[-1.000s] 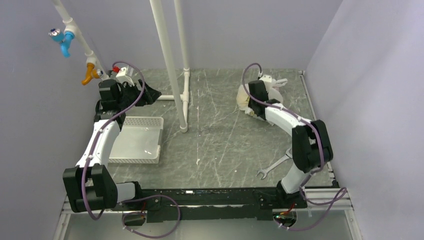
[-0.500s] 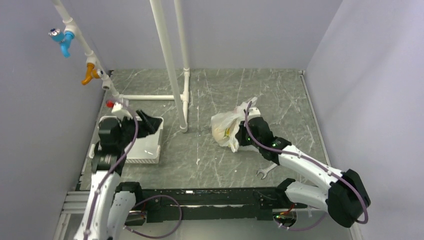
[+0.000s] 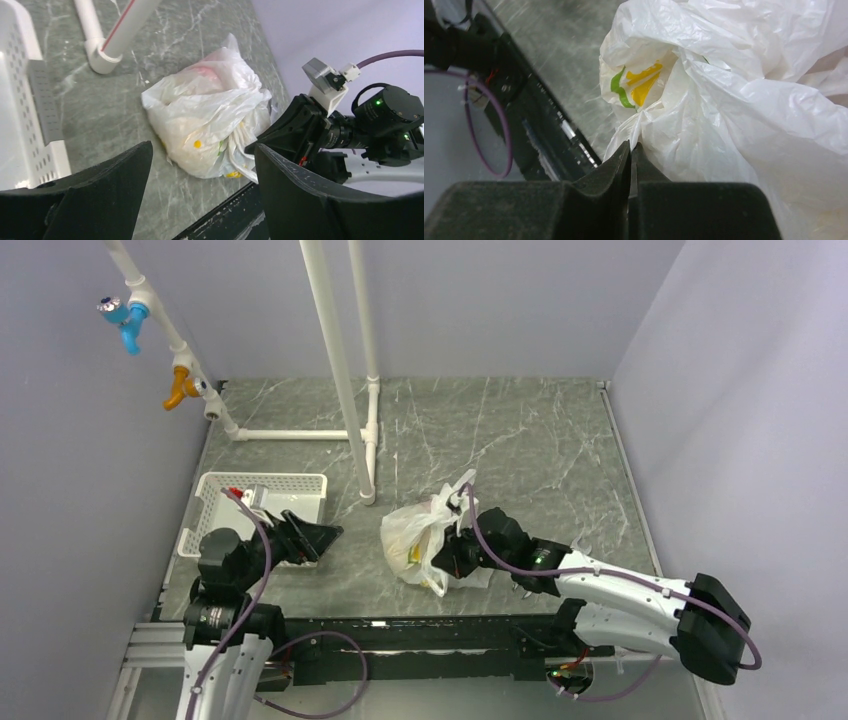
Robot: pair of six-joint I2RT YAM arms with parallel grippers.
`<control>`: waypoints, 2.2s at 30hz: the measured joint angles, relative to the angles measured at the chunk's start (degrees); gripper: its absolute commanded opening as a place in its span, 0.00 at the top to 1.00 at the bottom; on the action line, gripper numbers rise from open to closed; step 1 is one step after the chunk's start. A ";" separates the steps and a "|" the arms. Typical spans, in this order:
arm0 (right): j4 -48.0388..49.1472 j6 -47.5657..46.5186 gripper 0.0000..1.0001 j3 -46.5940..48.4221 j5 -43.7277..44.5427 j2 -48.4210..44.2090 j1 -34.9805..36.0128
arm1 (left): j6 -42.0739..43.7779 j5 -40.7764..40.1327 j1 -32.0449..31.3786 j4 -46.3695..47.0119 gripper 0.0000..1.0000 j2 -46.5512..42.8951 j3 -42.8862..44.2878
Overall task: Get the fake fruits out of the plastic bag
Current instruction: Move the plastic bag to the center of the board, then untie the plastic bag at the center of the board.
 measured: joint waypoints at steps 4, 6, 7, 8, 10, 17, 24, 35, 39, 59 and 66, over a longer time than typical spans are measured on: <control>0.00 -0.02 0.92 0.00 0.07 -0.07 4.26 | 0.02 0.44 -3.28 0.90 0.20 1.16 0.00; -0.07 -0.02 0.91 0.02 0.44 0.11 5.20 | 0.17 -0.68 -7.21 1.90 0.21 3.26 0.09; -0.13 0.02 0.89 0.02 0.63 0.35 5.46 | 0.44 -2.27 -10.38 2.36 0.21 4.87 0.37; -0.15 0.04 0.86 0.02 0.70 0.50 5.57 | 0.68 -3.76 -14.01 3.08 0.20 6.69 0.68; -0.37 0.35 0.81 0.02 0.85 0.68 5.84 | 1.57 -8.28 -21.49 3.41 0.19 10.51 2.05; -3.93 1.95 0.42 0.81 3.80 -0.55 6.56 | 8.87 -29.51 -49.31 4.92 0.19 30.14 14.29; -17.55 4.15 0.14 6.88 17.64 -11.34 6.75 | 17.51 -36.68 -52.37 4.92 0.13 45.62 24.15; -26.69 4.50 0.26 13.49 33.55 -18.84 5.49 | 24.00 -35.76 -51.87 4.61 0.22 56.08 30.01; -25.62 1.97 0.30 13.60 27.80 -14.40 -0.15 | 24.17 -33.64 -50.82 4.76 0.28 57.96 30.01; -15.67 -2.80 0.31 12.72 -1.01 -1.60 -12.76 | 22.97 -30.64 -49.96 8.02 0.41 63.76 29.88; -13.60 -1.86 0.37 11.58 -1.73 -1.25 -12.81 | 22.38 -30.62 -49.99 8.13 0.61 64.74 29.81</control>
